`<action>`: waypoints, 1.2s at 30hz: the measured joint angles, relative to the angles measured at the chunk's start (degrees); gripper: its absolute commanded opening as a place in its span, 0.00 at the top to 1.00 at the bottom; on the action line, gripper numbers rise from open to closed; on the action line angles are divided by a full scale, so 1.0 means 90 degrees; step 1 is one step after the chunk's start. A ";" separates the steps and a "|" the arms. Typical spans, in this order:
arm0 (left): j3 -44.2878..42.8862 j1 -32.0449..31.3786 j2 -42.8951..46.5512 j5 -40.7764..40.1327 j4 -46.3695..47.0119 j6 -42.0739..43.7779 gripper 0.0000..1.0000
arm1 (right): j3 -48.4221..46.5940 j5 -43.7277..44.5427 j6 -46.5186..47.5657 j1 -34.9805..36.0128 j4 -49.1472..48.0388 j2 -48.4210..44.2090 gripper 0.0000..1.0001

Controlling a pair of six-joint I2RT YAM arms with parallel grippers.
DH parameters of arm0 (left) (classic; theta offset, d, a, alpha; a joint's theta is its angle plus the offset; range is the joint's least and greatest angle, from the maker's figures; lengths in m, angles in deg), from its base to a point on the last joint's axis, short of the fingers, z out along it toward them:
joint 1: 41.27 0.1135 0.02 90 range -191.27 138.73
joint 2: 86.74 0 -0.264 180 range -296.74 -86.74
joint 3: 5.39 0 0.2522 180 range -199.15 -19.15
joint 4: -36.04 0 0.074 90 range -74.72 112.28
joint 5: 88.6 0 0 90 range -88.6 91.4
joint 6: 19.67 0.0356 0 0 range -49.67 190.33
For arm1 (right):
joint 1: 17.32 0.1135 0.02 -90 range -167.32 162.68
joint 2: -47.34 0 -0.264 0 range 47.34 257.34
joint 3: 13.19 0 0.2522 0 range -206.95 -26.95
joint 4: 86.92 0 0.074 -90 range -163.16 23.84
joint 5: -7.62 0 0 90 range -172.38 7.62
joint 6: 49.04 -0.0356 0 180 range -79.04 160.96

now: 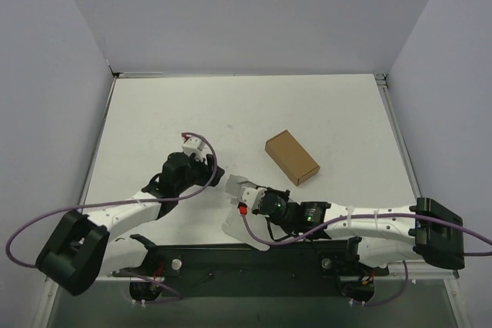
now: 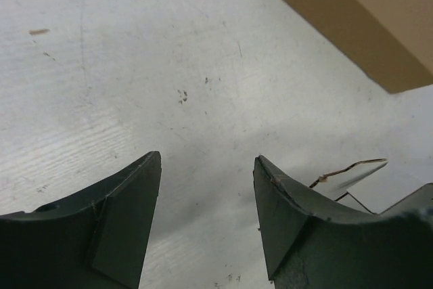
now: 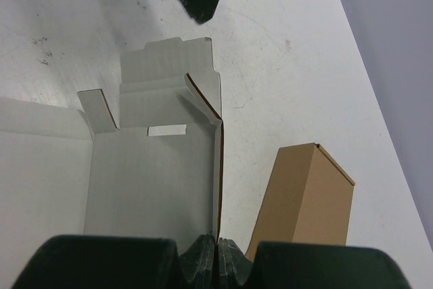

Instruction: Fold the paper box

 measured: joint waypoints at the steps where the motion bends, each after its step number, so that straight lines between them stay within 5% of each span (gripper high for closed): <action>1: -0.0049 0.0000 -0.0304 0.0131 0.0027 0.0039 0.35 | 0.0000 -0.0002 0.0012 0.0000 -0.0002 0.0000 1.00; 8: -0.0282 -0.0078 -0.1588 0.0877 0.0408 0.0328 0.36 | 0.0000 0.0022 0.0124 0.0053 -0.0066 0.0080 1.00; 22: -0.0151 -0.1246 -0.1401 0.0670 0.0991 0.0260 0.36 | 0.0000 0.0168 0.0221 0.0134 -0.0032 0.0138 1.00; 36: 0.0430 -0.1253 -0.0624 -0.0248 0.0935 -0.0165 0.30 | 0.0000 0.0272 0.0187 0.0381 -0.0044 0.0192 1.00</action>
